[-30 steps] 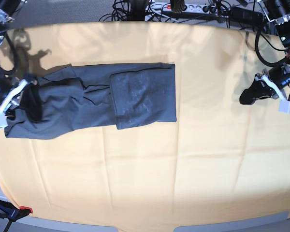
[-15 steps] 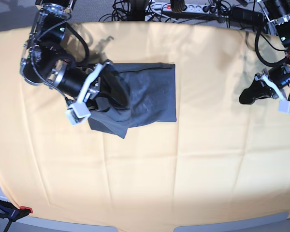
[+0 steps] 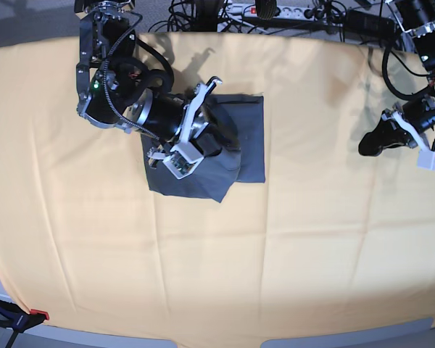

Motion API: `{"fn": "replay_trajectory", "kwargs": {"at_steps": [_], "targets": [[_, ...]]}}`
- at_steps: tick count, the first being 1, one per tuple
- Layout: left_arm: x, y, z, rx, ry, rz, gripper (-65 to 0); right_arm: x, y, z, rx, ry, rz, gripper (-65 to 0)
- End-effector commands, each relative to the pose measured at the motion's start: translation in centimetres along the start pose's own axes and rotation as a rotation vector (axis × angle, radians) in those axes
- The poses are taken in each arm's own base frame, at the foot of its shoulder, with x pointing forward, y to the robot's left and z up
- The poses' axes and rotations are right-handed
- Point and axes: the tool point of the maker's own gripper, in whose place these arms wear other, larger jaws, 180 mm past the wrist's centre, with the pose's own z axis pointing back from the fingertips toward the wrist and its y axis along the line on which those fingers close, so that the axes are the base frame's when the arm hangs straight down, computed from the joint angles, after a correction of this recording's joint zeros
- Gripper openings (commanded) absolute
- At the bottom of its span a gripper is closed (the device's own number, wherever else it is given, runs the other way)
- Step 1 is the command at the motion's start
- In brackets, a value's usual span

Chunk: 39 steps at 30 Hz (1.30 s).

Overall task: Fold the T-shirt properly
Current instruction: 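Lift the shirt bundle with the right gripper and flip it over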

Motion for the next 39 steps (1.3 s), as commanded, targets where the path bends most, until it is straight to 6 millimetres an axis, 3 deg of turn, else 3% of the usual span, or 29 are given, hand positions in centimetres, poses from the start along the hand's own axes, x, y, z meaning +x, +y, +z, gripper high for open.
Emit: {"fn": "replay_trajectory", "kwargs": {"at_steps": [1,3,4,10,15,17,18,19,20,21,25,28,32,35,39], "targets": [[1.6,-0.5,0.4,-0.014,-0.039,-0.034,-65.0,1.9,1.1,-0.1,0.043,-0.071,0.025,-33.1],[1.6,-0.5,0.4,-0.014,-0.039,-0.035,-65.0,1.8,2.3,-0.5,0.09,-0.061,0.062,-18.2],[1.6,-0.5,0.4,-0.014,-0.039,-0.035,-65.0,1.9,2.7,-0.7,0.105,-0.059,0.073,-16.8],[1.6,-0.5,0.4,-0.013,-0.038,-0.034,-65.0,6.5,4.1,-0.4,0.215,-0.187,0.104,-17.0],[1.6,-0.4,0.4,-0.012,-0.037,-0.037,-65.0,7.2,2.2,-0.6,0.14,-0.122,0.209,-17.0],[1.7,-0.4,0.5,-0.01,-0.036,-0.039,-65.0,6.8,0.2,-0.5,0.056,-0.074,0.241,-21.7],[1.7,-0.4,0.5,-0.01,-0.036,-0.04,-65.0,6.6,-0.9,-0.2,0.013,-0.058,0.245,-30.2],[1.7,-0.4,0.5,-0.012,-0.036,-0.046,-65.0,6.4,-2.0,0.2,-0.026,-0.046,0.245,-42.9],[1.7,-0.5,0.5,-0.014,-0.037,-0.051,-65.0,6.0,-2.9,0.7,-0.052,-0.033,0.24,-57.7],[1.7,-0.5,0.5,-0.016,-0.037,-0.057,-65.0,5.6,-3.8,1.3,-0.079,-0.017,0.232,-65.0],[1.7,-0.5,0.5,-0.016,-0.036,-0.06,-65.0,3.2,-6.9,3.9,-0.183,0.03,0.167,-65.0],[1.7,-0.5,0.5,-0.017,-0.037,-0.06,-65.0,0.0,-7.0,4.9,-0.196,0.095,0.113,-65.0],[2.0,-0.6,0.5,-0.023,-0.048,-0.061,-65.0,-3.6,-5.9,4.8,-0.166,0.135,0.039,-65.0],[2.1,-0.7,0.5,-0.024,-0.051,-0.062,-65.0,-5.9,-6.8,4.6,-0.196,0.177,0.004,-65.0],[1.7,-0.6,0.5,-0.02,-0.041,-0.059,-65.0,-7.4,-6.7,3.2,-0.156,0.152,-0.067,-65.0]]}}
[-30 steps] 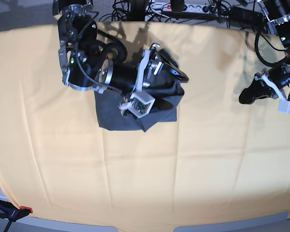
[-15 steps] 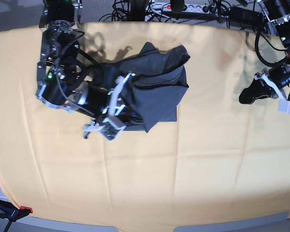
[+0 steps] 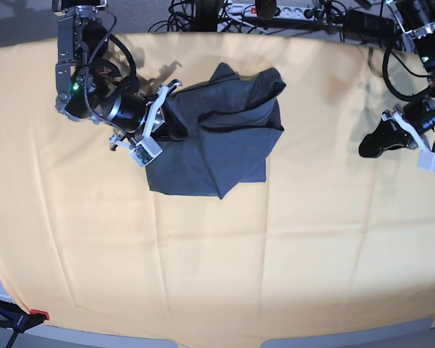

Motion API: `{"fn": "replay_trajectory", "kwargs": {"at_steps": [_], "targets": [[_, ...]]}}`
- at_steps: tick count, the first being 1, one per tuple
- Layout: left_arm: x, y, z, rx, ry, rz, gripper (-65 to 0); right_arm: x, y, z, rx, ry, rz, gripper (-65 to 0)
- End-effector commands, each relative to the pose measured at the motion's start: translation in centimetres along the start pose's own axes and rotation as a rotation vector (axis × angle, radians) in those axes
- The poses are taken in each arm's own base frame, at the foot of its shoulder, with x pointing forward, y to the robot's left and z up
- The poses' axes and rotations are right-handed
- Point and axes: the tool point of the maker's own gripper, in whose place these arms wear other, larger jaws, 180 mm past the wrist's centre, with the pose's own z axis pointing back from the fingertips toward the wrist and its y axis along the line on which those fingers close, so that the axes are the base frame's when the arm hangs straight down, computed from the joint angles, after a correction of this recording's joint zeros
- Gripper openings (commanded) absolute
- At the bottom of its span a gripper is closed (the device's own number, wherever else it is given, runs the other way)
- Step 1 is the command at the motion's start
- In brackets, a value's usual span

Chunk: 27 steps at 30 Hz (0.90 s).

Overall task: Fold the T-shirt properly
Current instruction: 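Lift the shirt bundle with the right gripper and flip it over, then grasp the bundle edges with both grippers and rotate it square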

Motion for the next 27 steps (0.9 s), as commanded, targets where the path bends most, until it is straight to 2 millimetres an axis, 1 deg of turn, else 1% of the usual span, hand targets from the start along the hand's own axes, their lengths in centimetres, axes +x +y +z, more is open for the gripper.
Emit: {"fn": "replay_trajectory", "kwargs": {"at_steps": [1,3,5,7,9,13,15,16,18,20,22,24,26,27], "targets": [[1.4,-0.4,0.4,-0.01,-0.03,-0.035,-65.0,1.3,0.6,-0.3,0.029,-0.055,0.01,-65.0],[1.4,-0.4,0.4,-0.012,-0.032,-0.034,-65.0,1.4,2.1,-1.6,0.084,-0.052,0.016,-65.0],[1.7,-0.7,0.4,-0.026,-0.044,-0.032,-65.0,2.6,3.9,-2.9,0.14,-0.065,0.049,-65.0],[1.9,-0.9,0.4,-0.041,-0.055,-0.027,-65.0,4.9,5.7,-4.0,0.188,-0.103,0.089,-65.0],[1.8,-0.9,0.4,-0.041,-0.053,-0.025,-65.0,7.2,6.9,-4.9,0.206,-0.133,0.146,-65.0],[1.7,-0.9,0.4,-0.041,-0.047,-0.025,-65.0,12.2,8.6,-6.1,0.204,-0.216,0.258,-65.0],[1.8,-1.0,0.4,-0.044,-0.05,-0.025,-65.0,14.8,8.9,-6.3,0.184,-0.267,0.309,-65.0],[1.9,-1.1,0.4,-0.051,-0.055,-0.023,-65.0,15.8,8.5,-6.4,0.155,-0.277,0.329,-65.0],[2.1,-1.7,0.5,-0.084,-0.065,-0.017,-65.0,17.4,6.8,-6.2,0.08,-0.284,0.342,-65.0],[2.3,-2.9,0.7,-0.151,-0.073,-0.037,-65.0,18.0,4.6,-5.9,-0.005,-0.26,0.344,-65.0],[1.7,-3.1,0.8,-0.16,-0.036,-0.073,-65.0,17.6,2.7,-5.4,-0.051,-0.227,0.335,-65.0],[2.0,-3.6,0.8,-0.165,-0.029,-0.102,-65.0,17.1,0.6,-4.6,-0.092,-0.219,0.307,-65.0],[1.9,-4.8,0.3,-0.188,-0.004,-0.144,-65.0,16.2,-1.6,-3.4,-0.12,-0.215,0.266,-65.0],[1.7,-5.8,-0.1,-0.209,0.017,-0.172,-65.0,15.7,-2.7,-2.8,-0.136,-0.203,0.248,-65.0]]}}
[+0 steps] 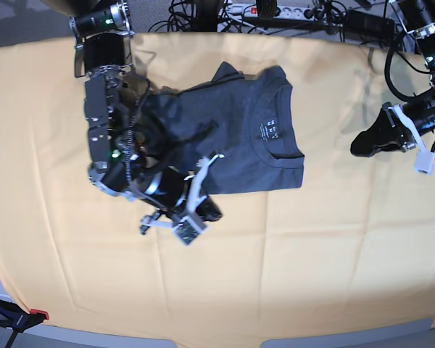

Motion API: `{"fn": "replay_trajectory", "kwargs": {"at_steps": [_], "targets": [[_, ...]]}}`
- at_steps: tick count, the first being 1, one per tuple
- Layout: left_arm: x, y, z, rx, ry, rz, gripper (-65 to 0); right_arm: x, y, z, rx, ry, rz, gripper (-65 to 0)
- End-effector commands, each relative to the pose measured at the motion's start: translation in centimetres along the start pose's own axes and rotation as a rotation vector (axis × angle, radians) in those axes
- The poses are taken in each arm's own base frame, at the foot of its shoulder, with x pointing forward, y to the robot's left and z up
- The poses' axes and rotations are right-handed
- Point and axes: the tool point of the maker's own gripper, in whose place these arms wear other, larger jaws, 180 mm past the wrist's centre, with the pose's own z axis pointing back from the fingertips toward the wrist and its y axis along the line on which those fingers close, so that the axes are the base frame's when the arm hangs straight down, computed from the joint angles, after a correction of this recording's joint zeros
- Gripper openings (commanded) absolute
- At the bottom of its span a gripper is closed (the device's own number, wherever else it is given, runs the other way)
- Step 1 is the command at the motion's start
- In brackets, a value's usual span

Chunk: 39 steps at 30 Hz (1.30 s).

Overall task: Fold the T-shirt properly
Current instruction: 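Grasp the bundle edges with both grippers and rotate it square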

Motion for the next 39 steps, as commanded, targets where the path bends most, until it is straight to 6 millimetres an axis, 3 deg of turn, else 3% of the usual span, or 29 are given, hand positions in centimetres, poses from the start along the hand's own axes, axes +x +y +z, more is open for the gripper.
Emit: {"fn": "replay_trajectory", "kwargs": {"at_steps": [1,8,11,15,19,26,32,39], "targets": [[1.2,-1.7,-0.5,-0.049,0.0,-0.067,-65.0,1.2,-1.2,0.8,-0.02,-0.037,0.006,-65.0],[-3.0,-12.8,-5.9,-0.375,0.228,-0.326,-65.0,-2.5,-5.1,3.1,-0.093,0.076,0.033,-65.0],[-6.5,-14.3,-6.8,-0.396,0.387,-0.433,-65.0,-4.6,-6.5,3.2,-0.1,0.13,0.015,-65.0],[-10.5,-13.4,-7.2,-0.357,0.566,-0.522,-65.0,-7.3,-7.3,2.1,-0.059,0.189,-0.039,-65.0],[-12.3,-11.7,-7.1,-0.291,0.658,-0.605,-65.0,-8.1,-7.9,0.9,-0.006,0.2,-0.077,-65.0],[-12.4,-10.3,-7.1,-0.235,0.673,-0.639,-65.0,-8.2,-8.7,-0.5,0.049,0.221,-0.113,-65.0],[-12.9,-9.2,-7.2,-0.214,0.682,-0.605,-65.0,-8.5,-7.0,-1.1,0.105,0.246,-0.105,-65.0],[-13.0,-6.0,-7.9,-0.118,0.651,-0.587,-65.0,-9.5,-5.4,-0.3,0.191,0.308,-0.163,-65.0]]}}
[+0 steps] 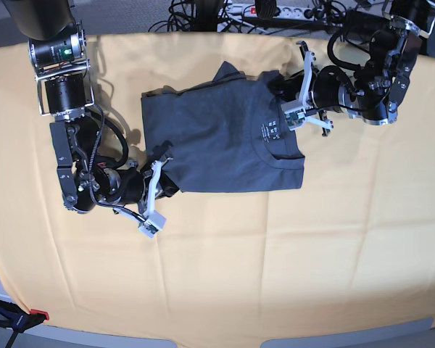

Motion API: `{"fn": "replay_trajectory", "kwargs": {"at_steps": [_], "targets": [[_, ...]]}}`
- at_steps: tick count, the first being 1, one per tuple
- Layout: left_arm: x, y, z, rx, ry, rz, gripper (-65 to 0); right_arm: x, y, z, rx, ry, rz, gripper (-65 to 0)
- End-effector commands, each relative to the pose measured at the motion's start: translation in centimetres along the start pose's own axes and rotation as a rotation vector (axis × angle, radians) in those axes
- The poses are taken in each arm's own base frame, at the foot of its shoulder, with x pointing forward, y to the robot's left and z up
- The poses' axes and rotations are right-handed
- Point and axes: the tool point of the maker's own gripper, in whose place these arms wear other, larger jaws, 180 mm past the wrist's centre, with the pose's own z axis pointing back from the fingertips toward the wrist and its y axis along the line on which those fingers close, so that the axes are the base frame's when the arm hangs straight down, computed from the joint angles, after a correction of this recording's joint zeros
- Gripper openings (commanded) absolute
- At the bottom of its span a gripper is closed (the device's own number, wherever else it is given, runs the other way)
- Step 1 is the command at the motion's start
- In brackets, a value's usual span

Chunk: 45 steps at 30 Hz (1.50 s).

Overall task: Fold the T-shirt properly
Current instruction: 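Grasp the bundle edges with both grippers and rotate it square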

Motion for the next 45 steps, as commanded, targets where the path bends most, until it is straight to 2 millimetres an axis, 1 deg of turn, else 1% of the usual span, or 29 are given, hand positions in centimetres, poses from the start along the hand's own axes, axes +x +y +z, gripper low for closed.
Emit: {"fn": "replay_trajectory", "kwargs": {"at_steps": [1,5,7,9,11,13,16,19,21,23,25,26,28,30,32,33,35,37,39,40,43,45], "targets": [[-0.4,1.4,0.4,0.048,0.027,-0.009,-65.0,1.7,-0.6,1.3,-0.003,-0.042,0.018,-65.0],[-0.5,4.7,0.6,0.111,0.024,0.031,-65.0,0.0,-0.4,2.2,0.044,-0.043,-0.035,-65.0],[0.0,6.7,0.9,0.15,0.006,0.05,-65.0,-1.5,-0.2,2.6,0.046,-0.021,-0.043,-65.0],[0.7,8.5,1.2,0.182,-0.034,0.08,-65.0,-3.1,0.4,3.0,0.042,0.0,-0.032,-65.0],[1.3,10.0,0.9,0.206,-0.069,0.103,-65.0,-4.4,1.7,3.4,0.051,0.01,-0.011,-65.0],[2.1,12.1,0.6,0.252,-0.106,0.109,-65.0,-5.2,3.5,3.8,0.069,0.011,0.019,-65.0],[4.1,15.2,0.7,0.318,-0.19,0.108,-65.0,-6.2,6.6,4.6,0.093,0.004,0.07,-65.0],[6.3,17.3,1.5,0.358,-0.235,0.093,-65.0,-6.6,8.9,5.6,0.068,-0.015,0.048,-65.0],[8.0,18.2,2.5,0.376,-0.261,0.069,-65.0,-6.9,9.8,6.6,0.025,-0.024,0.064,-65.0],[9.7,18.8,3.6,0.381,-0.271,0.057,-65.0,-6.3,9.5,7.7,-0.049,-0.058,0.073,-65.0],[10.6,18.6,4.5,0.353,-0.226,0.07,-65.0,-5.5,8.1,8.9,-0.144,-0.119,0.068,-65.0],[10.9,18.1,4.7,0.324,-0.203,0.086,-65.0,-5.2,7.3,9.4,-0.182,-0.147,0.065,-65.0],[11.1,15.9,5.2,0.23,-0.177,0.087,-65.0,-4.9,6.2,10.0,-0.232,-0.169,0.076,-65.0],[10.5,13.0,5.6,0.12,-0.152,0.052,-65.0,-4.7,6.0,10.0,-0.244,-0.173,0.11,-65.0],[9.5,10.2,5.7,0.028,-0.131,0.031,-65.0,-4.6,6.1,10.0,-0.24,-0.179,0.125,-65.0],[8.8,9.1,5.5,-0.005,-0.116,0.03,-65.0,-4.6,6.0,9.9,-0.236,-0.179,0.128,-65.0],[7.3,7.8,5.0,-0.022,-0.063,0.023,-65.0,-4.3,5.2,9.8,-0.238,-0.181,0.132,-65.0],[5.6,7.9,4.4,0.011,-0.003,0.023,-65.0,-4.4,3.9,9.3,-0.241,-0.167,0.123,-65.0],[4.2,8.4,3.8,0.059,0.025,0.029,-65.0,-5.5,2.6,8.4,-0.226,-0.13,0.097,-65.0],[3.3,8.7,3.5,0.092,0.042,0.03,-65.0,-6.2,2.4,7.7,-0.209,-0.111,0.079,-65.0],[1.0,10.0,2.8,0.206,0.082,0.0,-65.0,-7.6,2.8,5.9,-0.158,-0.072,0.047,-65.0],[0.4,11.2,2.7,0.294,0.077,0.003,-65.0,-7.3,3.8,5.3,-0.126,-0.081,0.052,-65.0]]}}
